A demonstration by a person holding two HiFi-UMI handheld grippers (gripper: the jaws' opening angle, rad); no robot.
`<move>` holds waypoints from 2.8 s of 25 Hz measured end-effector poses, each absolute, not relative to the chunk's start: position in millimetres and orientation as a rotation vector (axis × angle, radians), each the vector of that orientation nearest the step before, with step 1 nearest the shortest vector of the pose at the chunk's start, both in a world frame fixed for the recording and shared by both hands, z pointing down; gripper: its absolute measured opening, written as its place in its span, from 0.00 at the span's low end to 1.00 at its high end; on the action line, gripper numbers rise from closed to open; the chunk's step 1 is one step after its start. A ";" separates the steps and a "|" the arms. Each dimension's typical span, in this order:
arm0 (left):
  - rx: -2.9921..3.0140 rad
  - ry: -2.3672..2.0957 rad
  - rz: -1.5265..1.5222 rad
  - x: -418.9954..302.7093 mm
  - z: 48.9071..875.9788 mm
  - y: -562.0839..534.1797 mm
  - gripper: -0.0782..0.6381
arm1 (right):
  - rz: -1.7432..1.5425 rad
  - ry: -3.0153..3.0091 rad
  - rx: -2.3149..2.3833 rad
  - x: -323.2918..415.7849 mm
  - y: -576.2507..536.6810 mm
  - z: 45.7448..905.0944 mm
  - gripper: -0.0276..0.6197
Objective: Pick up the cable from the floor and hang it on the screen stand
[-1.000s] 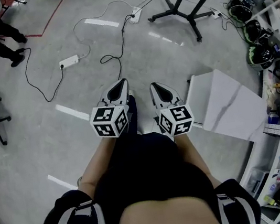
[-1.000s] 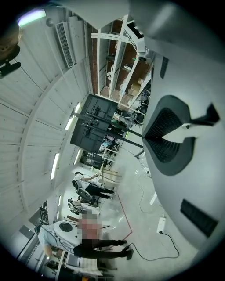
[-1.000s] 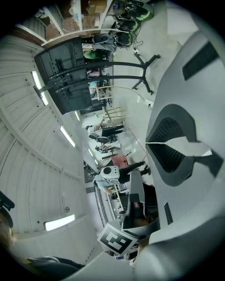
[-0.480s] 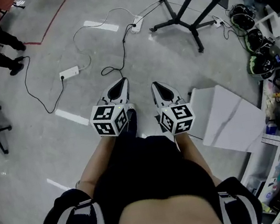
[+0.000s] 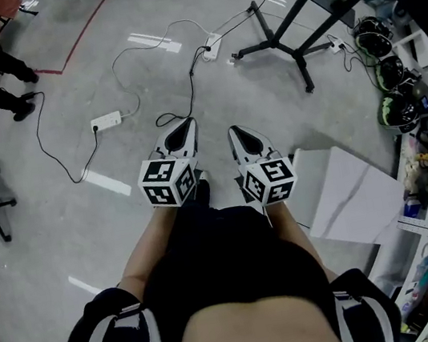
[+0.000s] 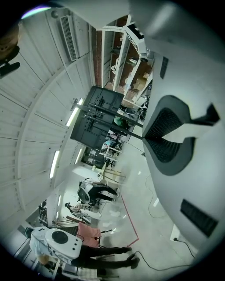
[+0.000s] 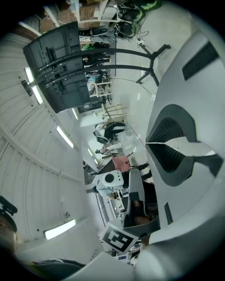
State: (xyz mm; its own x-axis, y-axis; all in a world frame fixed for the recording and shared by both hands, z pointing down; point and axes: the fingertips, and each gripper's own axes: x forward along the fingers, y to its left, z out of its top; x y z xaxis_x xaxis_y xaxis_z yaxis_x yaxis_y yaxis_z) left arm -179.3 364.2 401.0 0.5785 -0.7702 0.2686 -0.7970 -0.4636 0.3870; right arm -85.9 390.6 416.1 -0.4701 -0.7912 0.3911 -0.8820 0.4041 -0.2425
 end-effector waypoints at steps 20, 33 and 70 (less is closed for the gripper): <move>2.329 -1.251 0.100 -195.6 410.1 322.2 0.12 | 0.689 -2.418 1.587 -67.6 340.8 419.9 0.08; 2.299 -1.250 0.135 -175.5 428.5 269.5 0.12 | 0.722 -2.435 1.539 -56.4 282.1 434.6 0.08; 2.039 -1.459 0.166 -103.3 461.9 -35.0 0.12 | 0.844 -2.458 1.212 28.1 -33.3 470.2 0.08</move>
